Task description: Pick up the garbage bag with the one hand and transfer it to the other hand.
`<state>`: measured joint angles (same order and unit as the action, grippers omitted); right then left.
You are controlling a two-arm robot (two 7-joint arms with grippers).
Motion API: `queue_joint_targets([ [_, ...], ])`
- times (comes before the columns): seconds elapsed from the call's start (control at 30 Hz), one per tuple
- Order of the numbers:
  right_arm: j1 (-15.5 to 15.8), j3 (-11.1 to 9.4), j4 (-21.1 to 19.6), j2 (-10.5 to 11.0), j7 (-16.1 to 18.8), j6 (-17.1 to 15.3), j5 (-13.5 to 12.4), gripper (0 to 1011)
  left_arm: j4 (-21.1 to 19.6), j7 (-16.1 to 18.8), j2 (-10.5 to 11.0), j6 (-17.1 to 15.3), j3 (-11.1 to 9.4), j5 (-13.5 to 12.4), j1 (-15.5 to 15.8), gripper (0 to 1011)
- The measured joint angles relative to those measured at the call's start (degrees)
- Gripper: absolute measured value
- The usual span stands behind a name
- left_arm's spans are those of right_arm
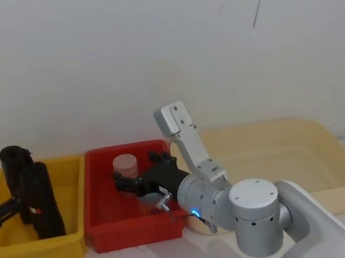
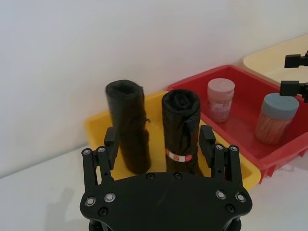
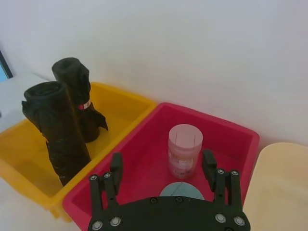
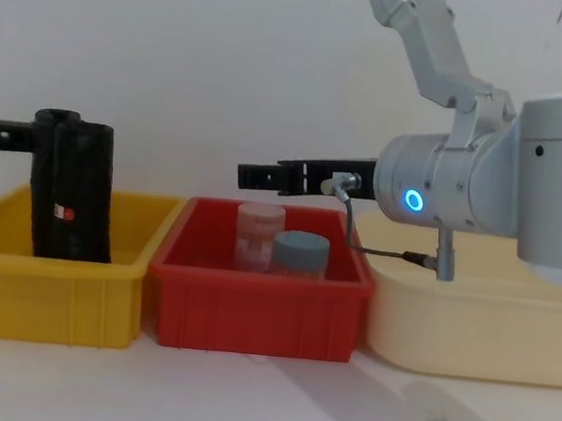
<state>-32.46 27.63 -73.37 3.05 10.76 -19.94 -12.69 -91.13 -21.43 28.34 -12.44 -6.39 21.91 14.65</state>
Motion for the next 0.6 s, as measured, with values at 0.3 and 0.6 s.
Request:
queue_joint_targets([
  [0.3, -0.5, -0.1, 1.1, 0.0, 0.2, -1.3, 0.7, 1001, 6.2, -2.3, -1.6, 1.5, -2.3, 0.8, 4.4, 1001],
  [0.6, -1.3, 0.1, 2.3, 0.0, 0.7, -3.0, 1.4, 1000, 11.7, -3.8, -3.1, 2.9, -4.3, 1.3, 8.2, 1001],
])
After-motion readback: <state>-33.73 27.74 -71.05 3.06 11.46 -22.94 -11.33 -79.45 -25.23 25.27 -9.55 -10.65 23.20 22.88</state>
